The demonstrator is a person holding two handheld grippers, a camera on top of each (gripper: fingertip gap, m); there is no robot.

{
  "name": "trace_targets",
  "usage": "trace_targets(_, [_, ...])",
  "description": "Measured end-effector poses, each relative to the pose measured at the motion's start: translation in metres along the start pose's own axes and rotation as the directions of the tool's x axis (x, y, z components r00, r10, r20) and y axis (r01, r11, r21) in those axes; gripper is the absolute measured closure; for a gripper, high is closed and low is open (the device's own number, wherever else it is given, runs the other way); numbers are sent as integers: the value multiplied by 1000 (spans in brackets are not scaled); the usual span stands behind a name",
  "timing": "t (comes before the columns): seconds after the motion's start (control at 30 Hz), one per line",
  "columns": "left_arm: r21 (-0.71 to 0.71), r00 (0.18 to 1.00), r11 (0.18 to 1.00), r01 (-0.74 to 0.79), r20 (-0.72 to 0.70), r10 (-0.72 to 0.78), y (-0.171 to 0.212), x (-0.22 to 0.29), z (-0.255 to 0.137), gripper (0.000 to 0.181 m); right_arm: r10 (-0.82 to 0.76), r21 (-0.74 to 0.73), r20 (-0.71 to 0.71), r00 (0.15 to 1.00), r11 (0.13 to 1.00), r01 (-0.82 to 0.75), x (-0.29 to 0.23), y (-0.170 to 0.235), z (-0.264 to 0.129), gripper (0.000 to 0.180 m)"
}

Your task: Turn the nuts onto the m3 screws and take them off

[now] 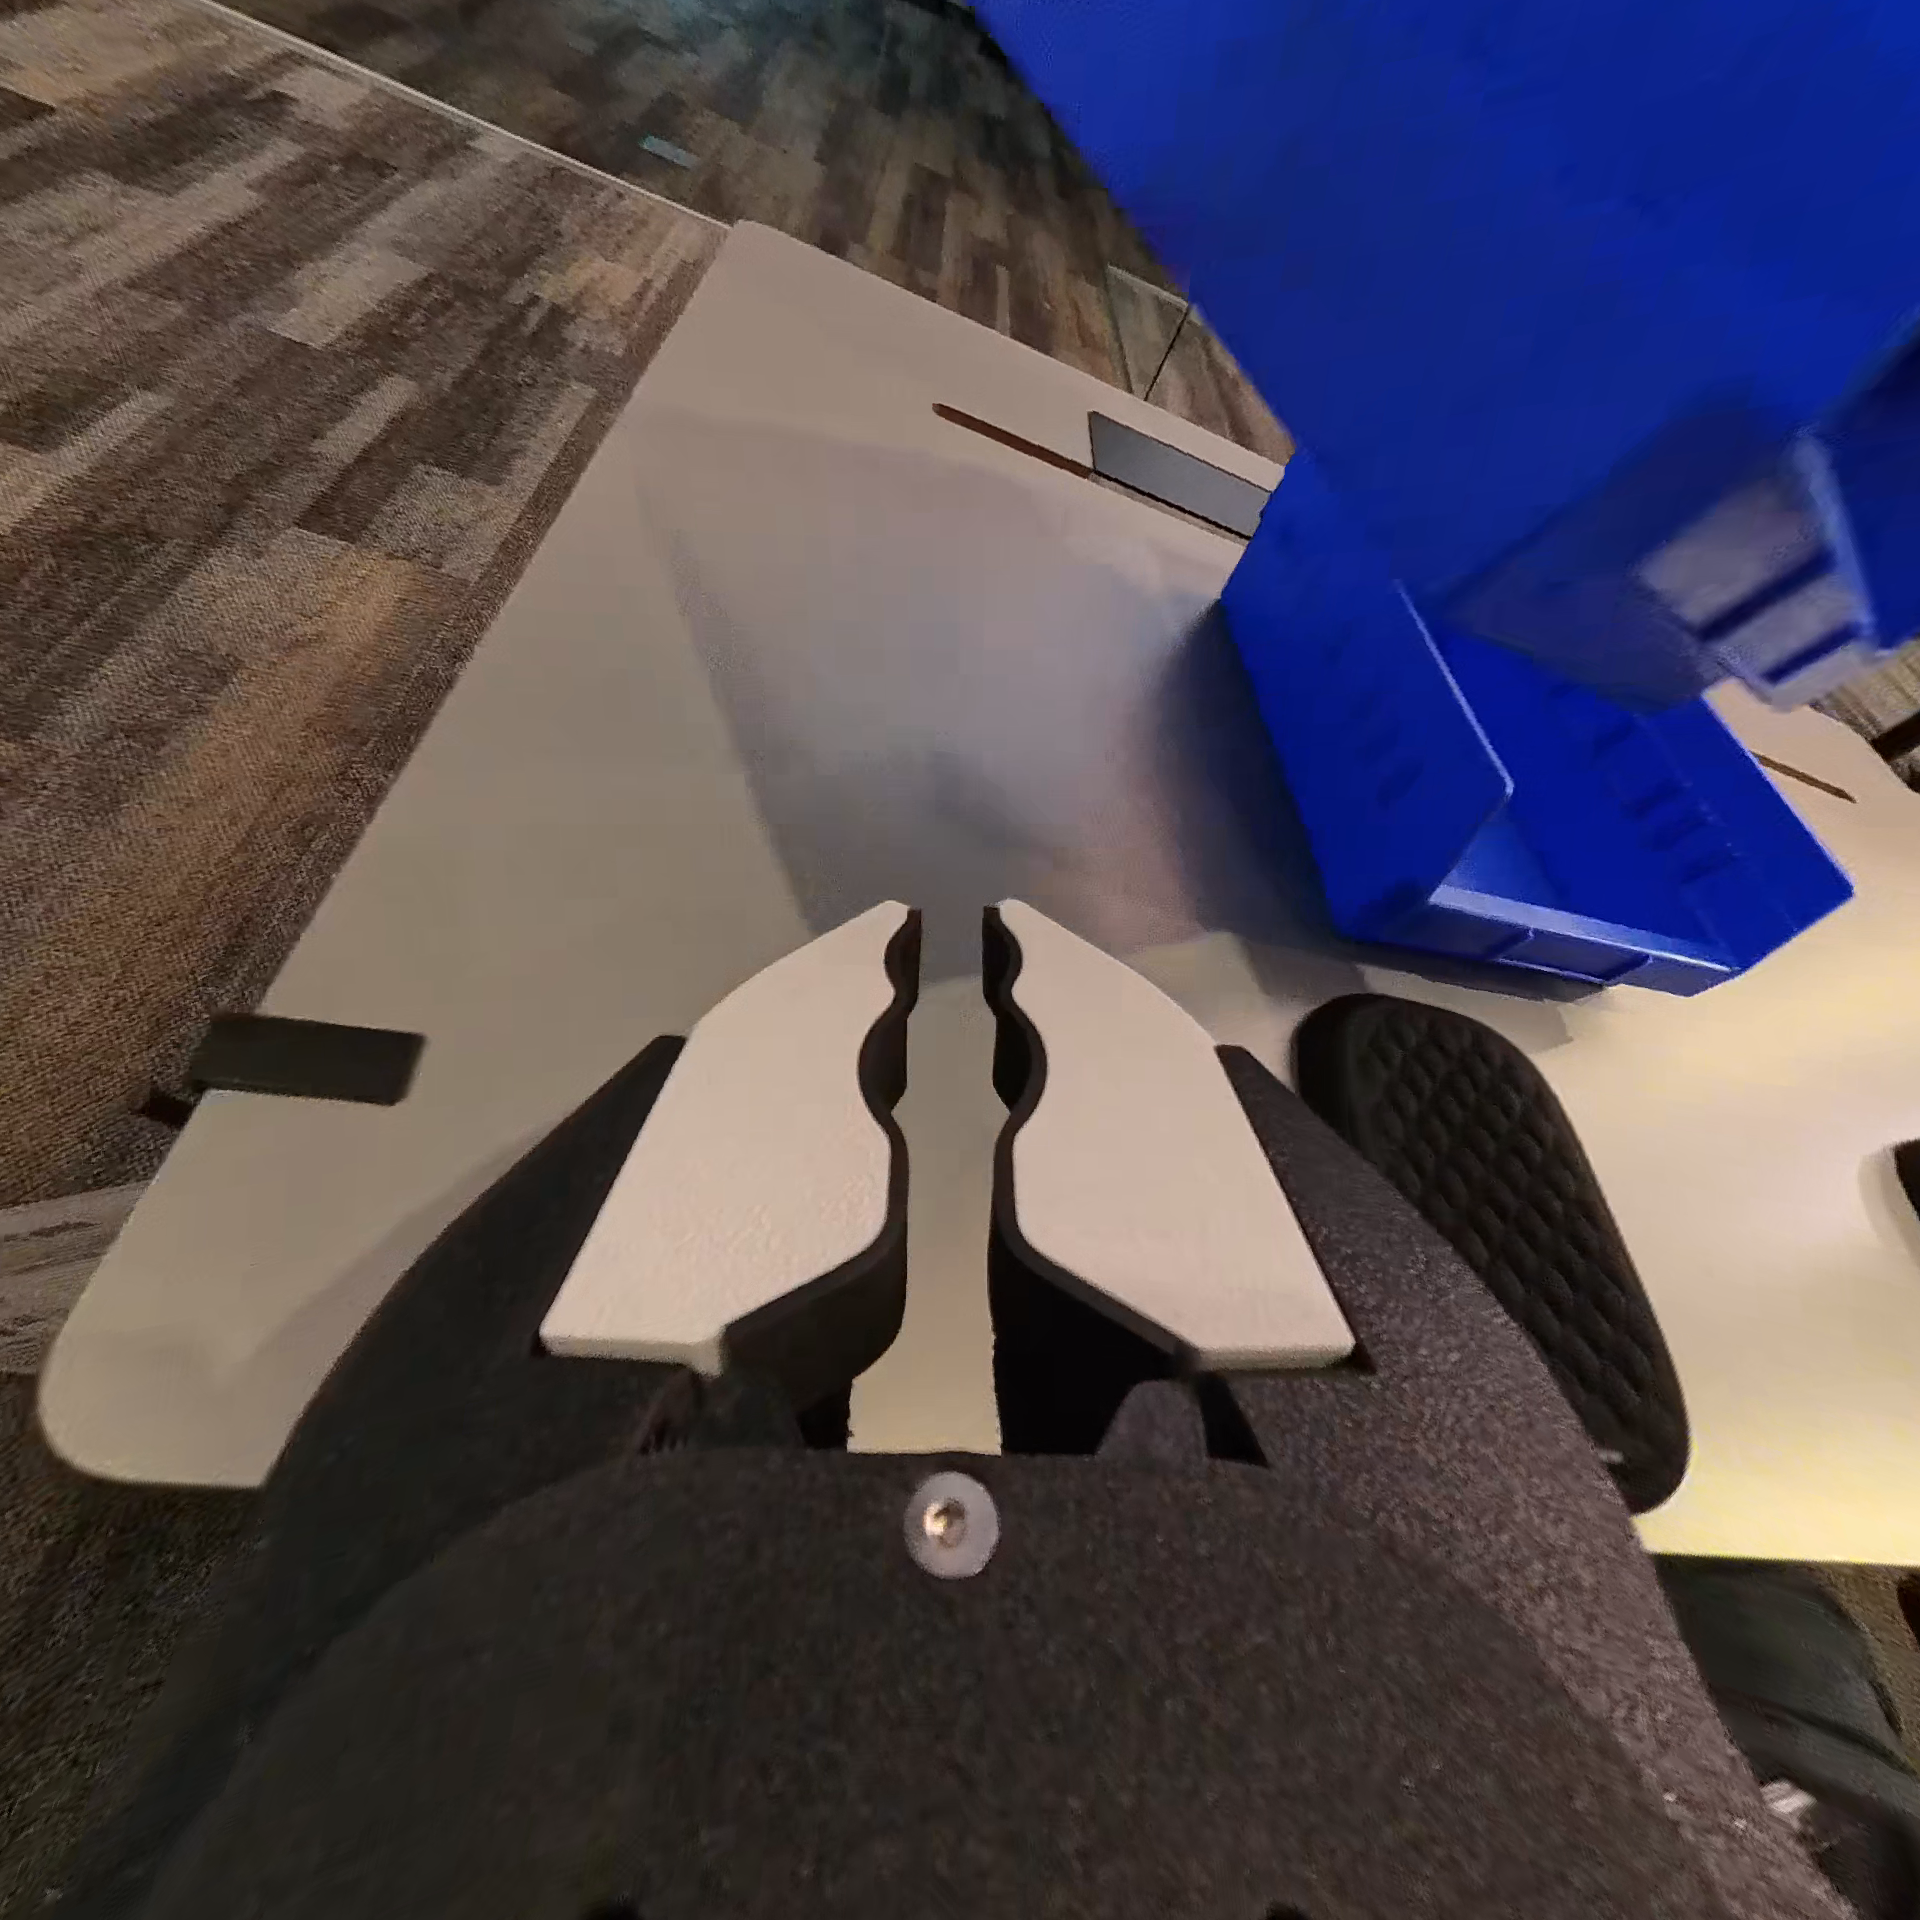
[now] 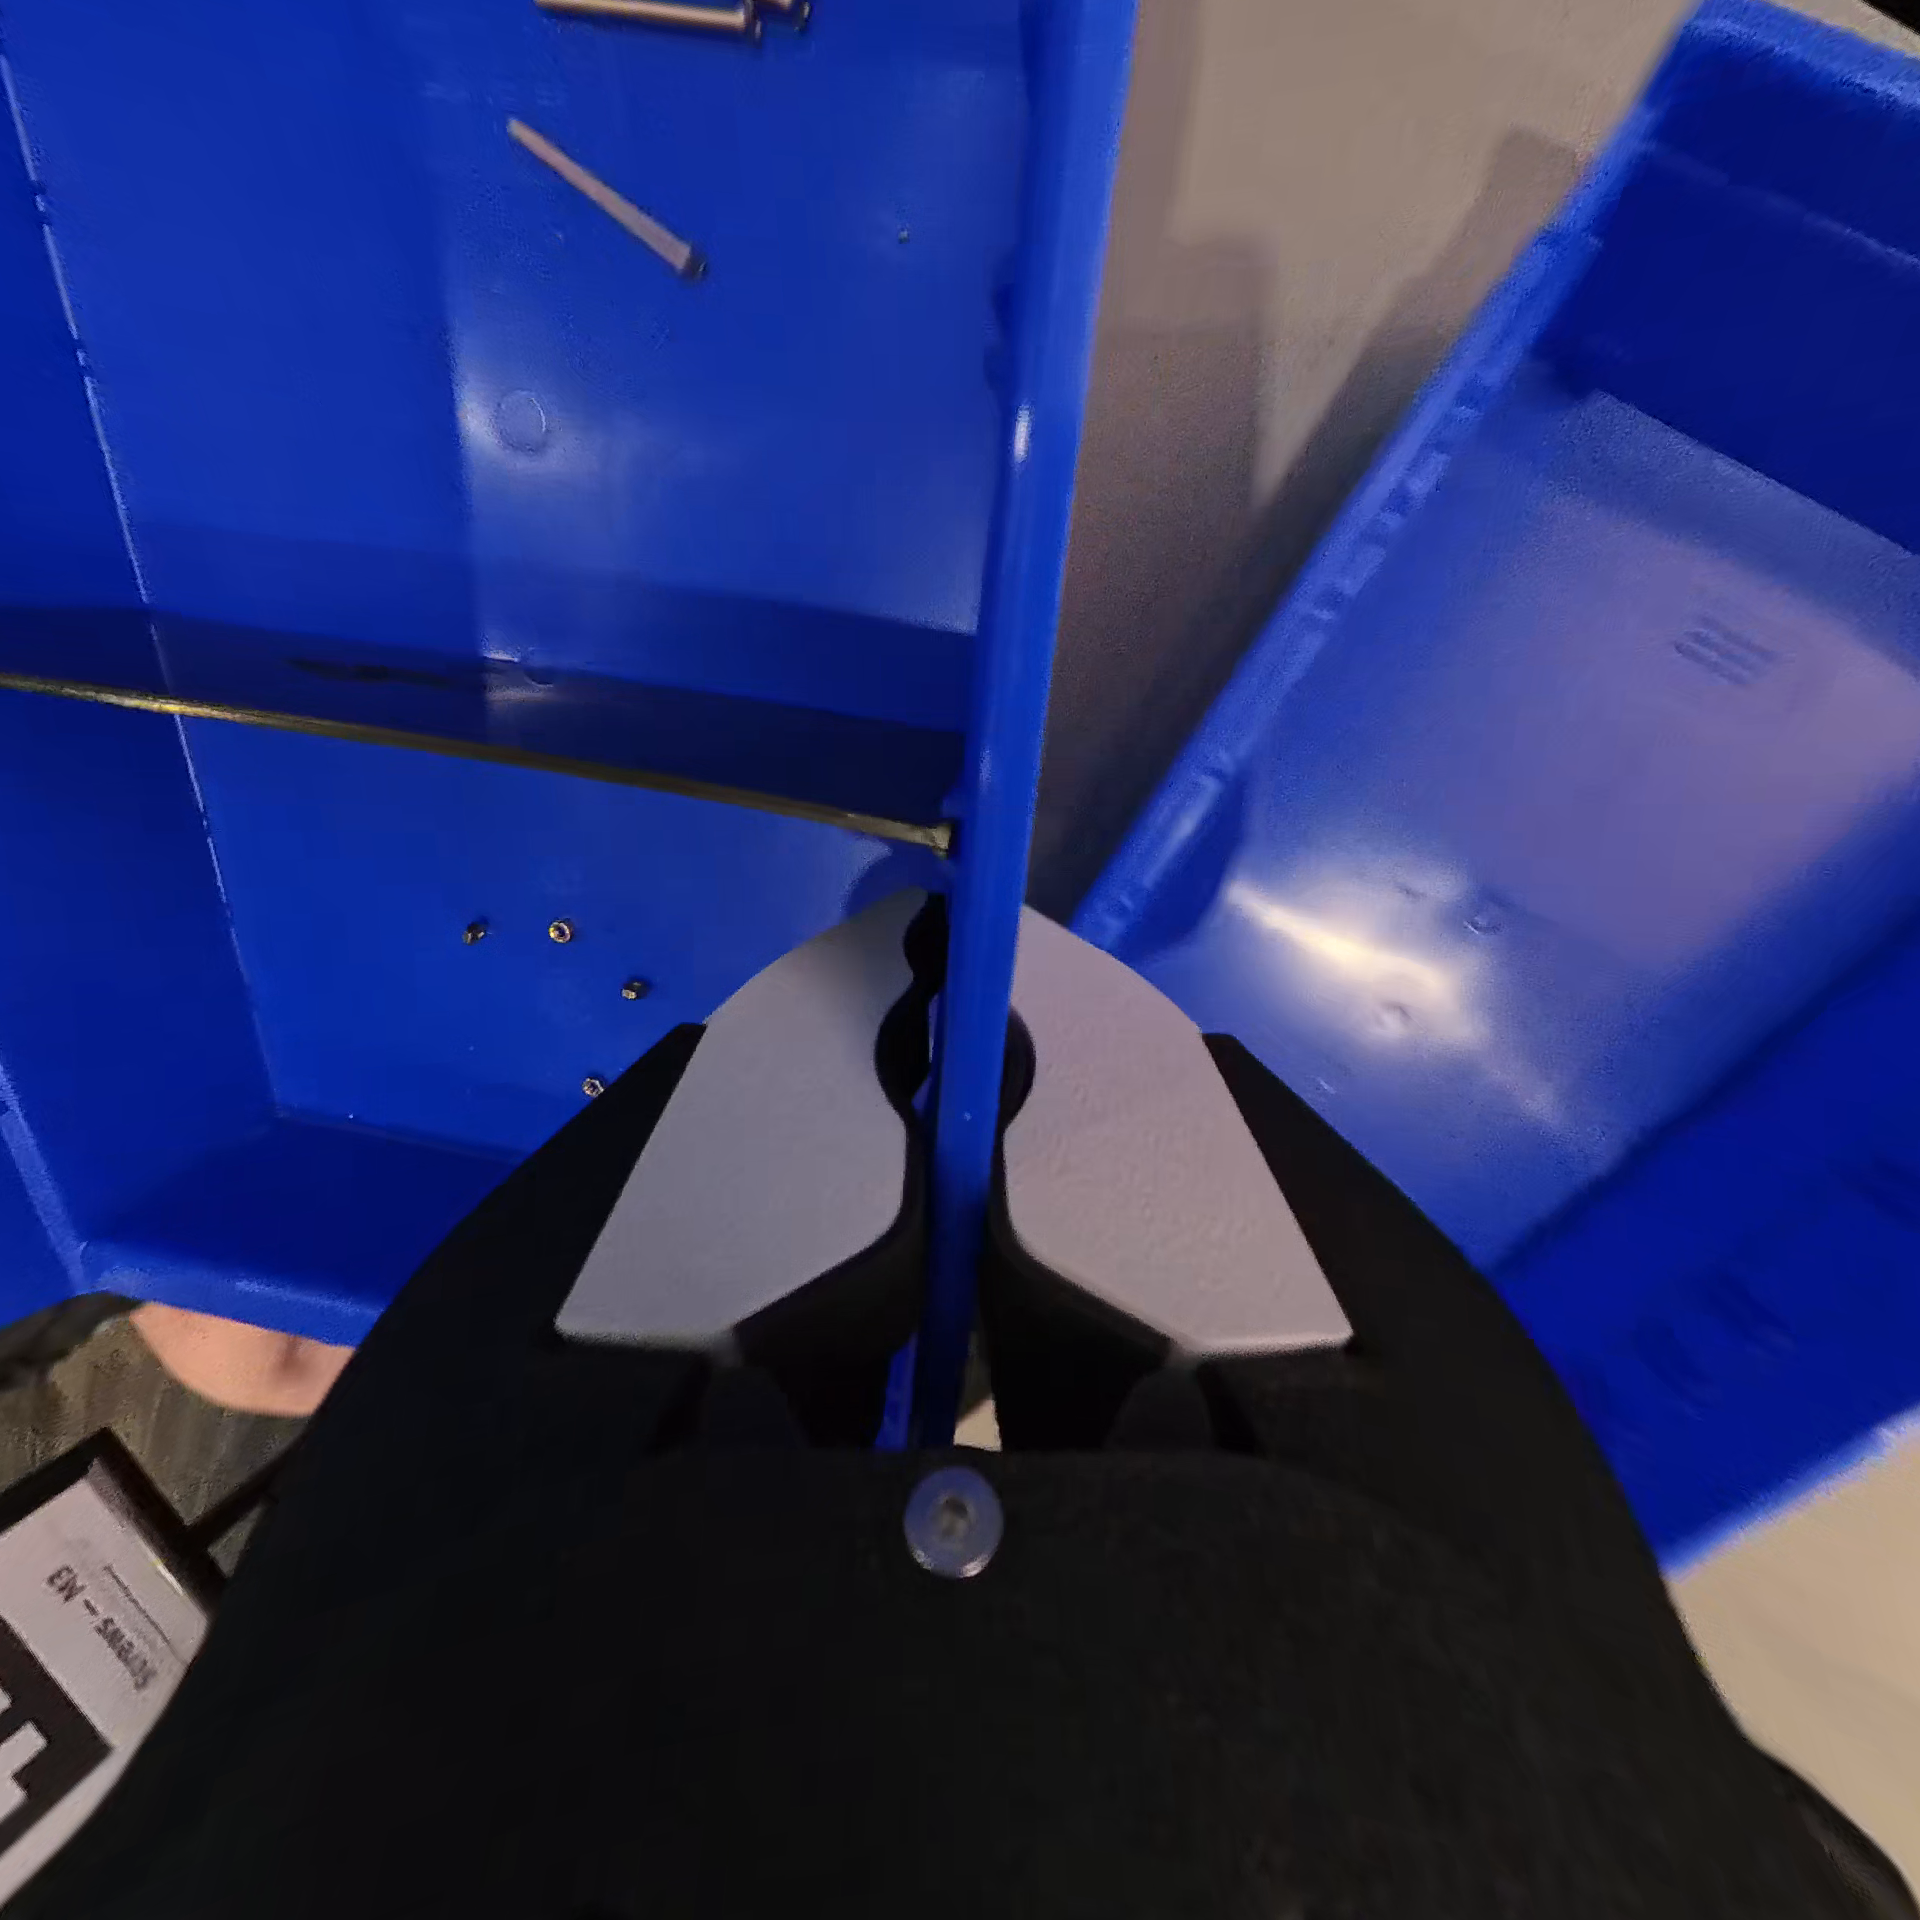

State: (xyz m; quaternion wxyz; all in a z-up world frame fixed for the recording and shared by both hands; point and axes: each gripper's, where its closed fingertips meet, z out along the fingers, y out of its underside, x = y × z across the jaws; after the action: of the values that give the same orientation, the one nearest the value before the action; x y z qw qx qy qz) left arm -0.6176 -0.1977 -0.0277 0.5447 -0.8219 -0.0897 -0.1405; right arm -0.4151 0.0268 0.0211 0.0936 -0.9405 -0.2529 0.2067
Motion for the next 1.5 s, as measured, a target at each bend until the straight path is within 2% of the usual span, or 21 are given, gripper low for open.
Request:
trace_targets(0.2, [10, 1000, 1000, 2, 9, -2, 8, -16, -16, 170, 0, 17, -29, 1000, 1000, 0, -24, -18, 49, 175])
trace_targets(0.53, [-12, 998, 1000, 26, 54, -26, 22, -46, -21, 169, 20, -51, -104, 994, 998, -25, -25, -9, 125, 175])
trace_targets(0.73, [-7, 998, 1000, 22, 66, -21, 21, -51, -23, 169, 64, -54, -107, 992, 996, -70, -29, -2, 150, 175])
trace_targets(1.03, [0, 998, 1000, 21, 52, -20, 18, -48, -20, 169, 56, -47, -153, 987, 997, -64, -22, 9, 165, 174])
trace_targets(1.17, [-6, 999, 1000, 3, 49, -2, 14, -41, -12, 168, 33, -6, -134, 990, 999, -34, -25, 5, 162, 165])
trace_targets(1.3, [-43, 996, 998, -43, 74, 46, 2, -37, 4, 164, 18, 61, -108, 994, 998, -11, -26, -3, 151, 166])
trace_targets(1.5, [-116, 977, 987, -115, 167, 133, -19, -35, 33, 156, -41, 152, -107, 993, 987, 57, -27, -18, 111, 165])
